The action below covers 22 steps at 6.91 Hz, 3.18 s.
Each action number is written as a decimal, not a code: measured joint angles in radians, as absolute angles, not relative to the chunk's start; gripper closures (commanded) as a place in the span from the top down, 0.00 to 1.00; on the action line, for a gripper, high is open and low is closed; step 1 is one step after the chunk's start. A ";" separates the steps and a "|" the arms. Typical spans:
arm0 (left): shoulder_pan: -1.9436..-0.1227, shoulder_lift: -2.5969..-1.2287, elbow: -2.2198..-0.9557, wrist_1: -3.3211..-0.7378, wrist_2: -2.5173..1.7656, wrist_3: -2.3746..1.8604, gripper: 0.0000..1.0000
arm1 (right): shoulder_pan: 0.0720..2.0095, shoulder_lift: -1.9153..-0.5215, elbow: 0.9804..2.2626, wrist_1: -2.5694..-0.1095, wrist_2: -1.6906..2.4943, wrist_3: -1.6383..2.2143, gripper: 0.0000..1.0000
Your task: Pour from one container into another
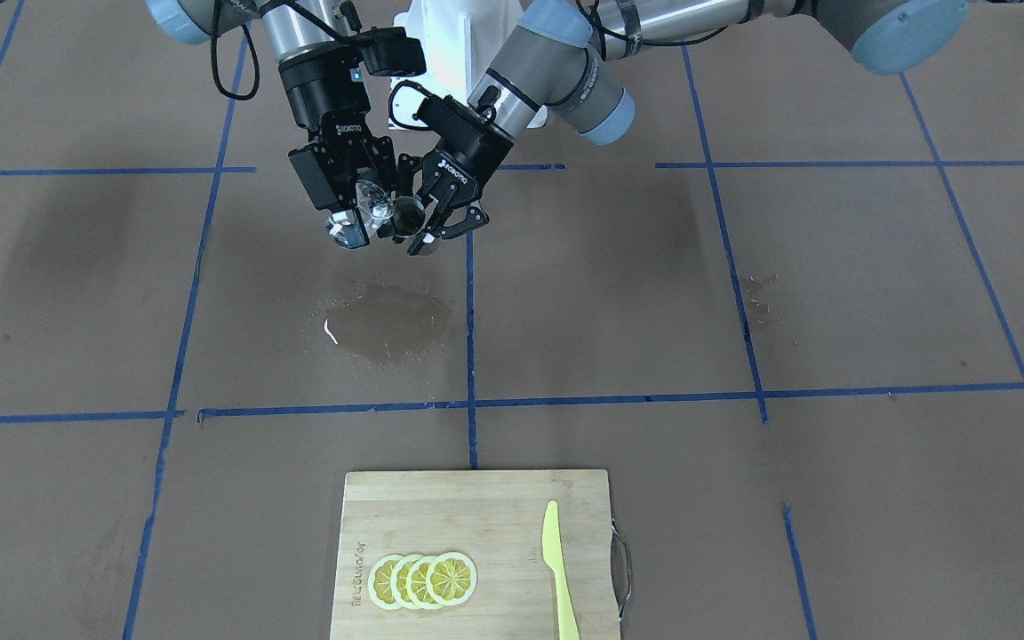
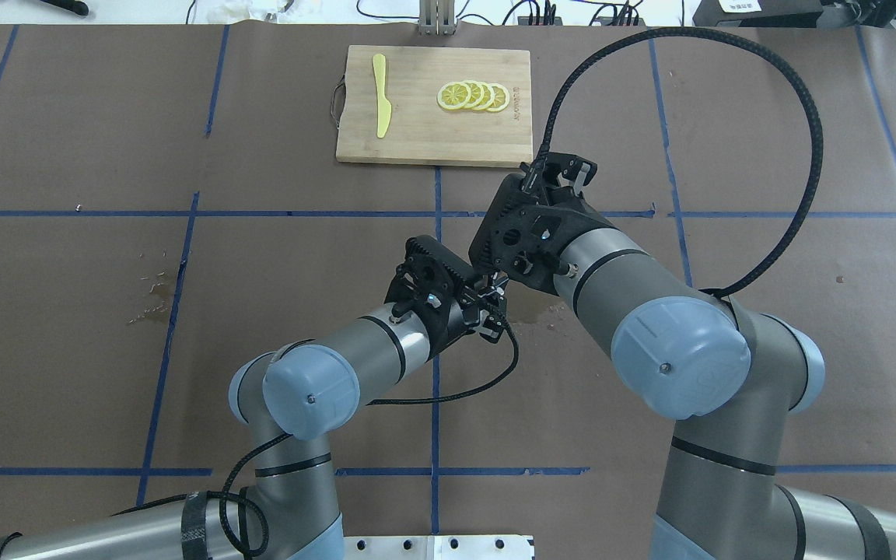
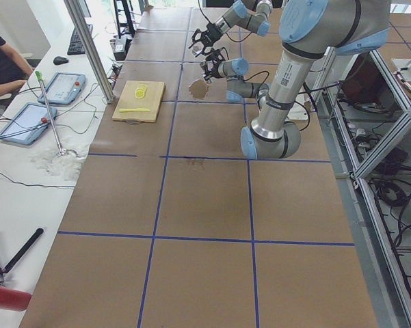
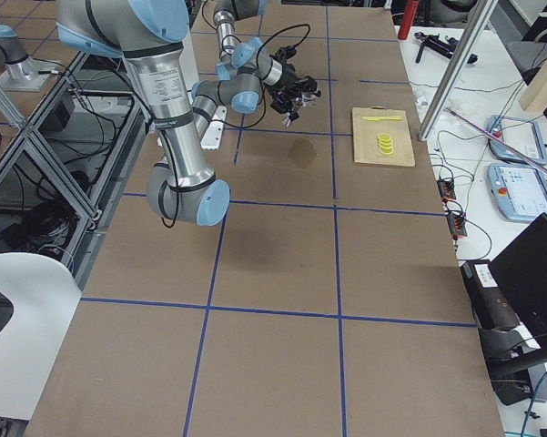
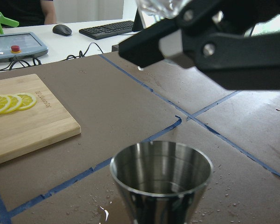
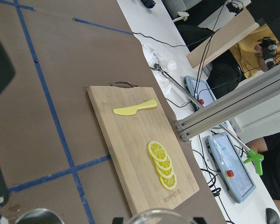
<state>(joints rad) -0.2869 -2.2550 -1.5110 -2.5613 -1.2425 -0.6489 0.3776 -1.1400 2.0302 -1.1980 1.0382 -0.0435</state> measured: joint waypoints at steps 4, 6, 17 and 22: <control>-0.287 -2.255 -1.511 -2.562 -1.243 -0.649 0.00 | 0.333 -1.138 2.030 -1.198 0.946 -0.212 0.00; -0.287 -2.255 -1.511 -2.563 -1.242 -0.649 0.00 | 0.325 -1.137 2.027 -1.199 0.912 -0.306 0.00; -0.287 -2.255 -1.491 -2.577 -1.243 -0.649 0.00 | 0.319 -1.090 2.025 -1.246 0.863 -0.448 0.00; -0.287 -2.254 -1.488 -2.577 -1.248 -0.649 0.00 | 0.319 -1.086 2.019 -1.252 0.843 -0.462 0.00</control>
<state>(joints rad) -0.2869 -2.2535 -1.4885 -2.5771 -1.2475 -0.6489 0.3191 -1.0858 2.0186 -1.2517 0.8425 -0.4616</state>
